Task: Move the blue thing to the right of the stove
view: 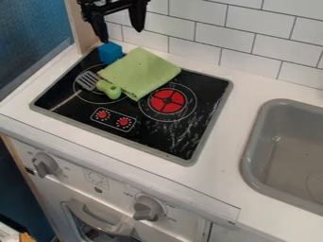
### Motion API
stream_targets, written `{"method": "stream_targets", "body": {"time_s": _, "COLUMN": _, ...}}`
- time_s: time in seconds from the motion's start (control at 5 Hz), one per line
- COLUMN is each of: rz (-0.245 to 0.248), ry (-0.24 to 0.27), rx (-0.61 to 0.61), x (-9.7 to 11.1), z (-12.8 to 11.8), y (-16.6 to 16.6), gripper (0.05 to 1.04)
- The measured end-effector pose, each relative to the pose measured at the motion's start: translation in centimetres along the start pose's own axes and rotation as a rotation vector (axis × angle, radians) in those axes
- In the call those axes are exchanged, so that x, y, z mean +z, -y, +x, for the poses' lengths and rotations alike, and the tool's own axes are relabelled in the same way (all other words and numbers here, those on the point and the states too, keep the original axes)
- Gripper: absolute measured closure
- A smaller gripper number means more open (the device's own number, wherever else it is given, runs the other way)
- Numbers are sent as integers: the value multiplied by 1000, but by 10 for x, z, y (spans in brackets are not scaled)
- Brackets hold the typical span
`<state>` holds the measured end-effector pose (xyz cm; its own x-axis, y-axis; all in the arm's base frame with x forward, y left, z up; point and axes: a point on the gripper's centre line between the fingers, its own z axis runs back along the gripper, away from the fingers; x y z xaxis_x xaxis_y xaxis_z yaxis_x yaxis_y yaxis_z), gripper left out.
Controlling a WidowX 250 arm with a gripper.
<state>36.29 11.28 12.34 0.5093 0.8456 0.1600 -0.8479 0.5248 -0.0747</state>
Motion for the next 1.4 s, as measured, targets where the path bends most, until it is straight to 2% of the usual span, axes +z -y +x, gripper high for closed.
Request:
{"method": "stream_targets", "body": {"time_s": 0.2, "rz": 29, "ry": -32, "rx": -2, "x": -14, "z": -3, "y": -1, "gripper": 83}}
{"method": "stream_targets", "body": {"time_s": 0.4, "rz": 52, "ry": -51, "rx": 21, "x": -14, "z": 1, "y": -3, "gripper": 83}}
{"method": "stream_targets", "body": {"time_s": 0.6, "rz": 41, "ry": -38, "rx": 89, "x": -9, "z": 14, "y": -10, "gripper": 83}}
{"method": "stream_targets", "body": {"time_s": 0.8, "rz": 49, "ry": -38, "rx": 148, "x": -19, "z": 28, "y": -16, "gripper": 83}}
{"method": "stream_targets", "body": {"time_s": 1.0, "rz": 58, "ry": -13, "rx": 167, "x": -28, "z": 35, "y": -19, "gripper": 83}}
{"method": "stream_targets", "body": {"time_s": 1.2, "rz": 67, "ry": -19, "rx": 171, "x": -43, "z": 40, "y": -16, "gripper": 83}}
{"method": "stream_targets", "body": {"time_s": 1.4, "rz": 25, "ry": -23, "rx": 192, "x": -48, "z": 49, "y": -8, "gripper": 83}}
